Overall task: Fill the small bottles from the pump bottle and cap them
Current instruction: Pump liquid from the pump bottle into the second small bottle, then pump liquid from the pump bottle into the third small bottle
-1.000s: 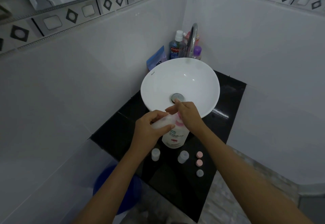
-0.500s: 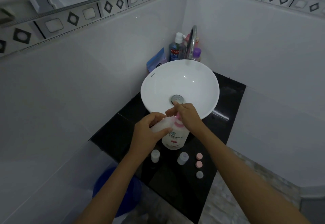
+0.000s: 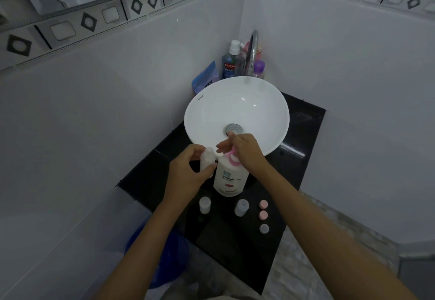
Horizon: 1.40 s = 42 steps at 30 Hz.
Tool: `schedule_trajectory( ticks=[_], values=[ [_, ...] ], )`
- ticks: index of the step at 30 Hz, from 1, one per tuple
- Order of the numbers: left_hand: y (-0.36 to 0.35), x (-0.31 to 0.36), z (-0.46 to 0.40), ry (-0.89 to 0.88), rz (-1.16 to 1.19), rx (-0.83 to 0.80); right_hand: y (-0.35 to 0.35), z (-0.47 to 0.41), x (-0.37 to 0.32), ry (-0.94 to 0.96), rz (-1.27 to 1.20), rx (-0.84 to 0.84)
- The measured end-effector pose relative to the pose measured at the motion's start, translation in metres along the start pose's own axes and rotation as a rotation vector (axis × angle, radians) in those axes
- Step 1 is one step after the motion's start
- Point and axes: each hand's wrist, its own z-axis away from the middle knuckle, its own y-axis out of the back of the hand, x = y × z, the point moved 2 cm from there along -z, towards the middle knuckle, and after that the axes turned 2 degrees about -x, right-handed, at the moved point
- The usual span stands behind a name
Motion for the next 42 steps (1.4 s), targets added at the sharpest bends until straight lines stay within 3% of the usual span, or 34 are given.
schedule_trajectory(
  ticks=[11,15,21,30,42],
  values=[
    [-0.052,-0.032,0.051,-0.059,-0.293,-0.317,-0.002,0.000,0.001,-0.001,-0.061,0.023],
    [-0.065,-0.042,0.049,-0.192,-0.601,-0.351,-0.003,0.000,0.002,-0.004,-0.065,0.024],
    [-0.075,-0.051,0.044,-0.253,-0.985,-0.425,-0.003,0.000,0.001,-0.004,-0.059,0.042],
    [-0.084,-0.066,0.042,-0.208,-1.087,-0.501,-0.002,0.001,0.002,0.005,-0.023,0.036],
    [-0.108,-0.050,0.043,-0.346,-1.082,-0.516,-0.003,0.001,0.001,-0.015,-0.048,0.031]
  ],
)
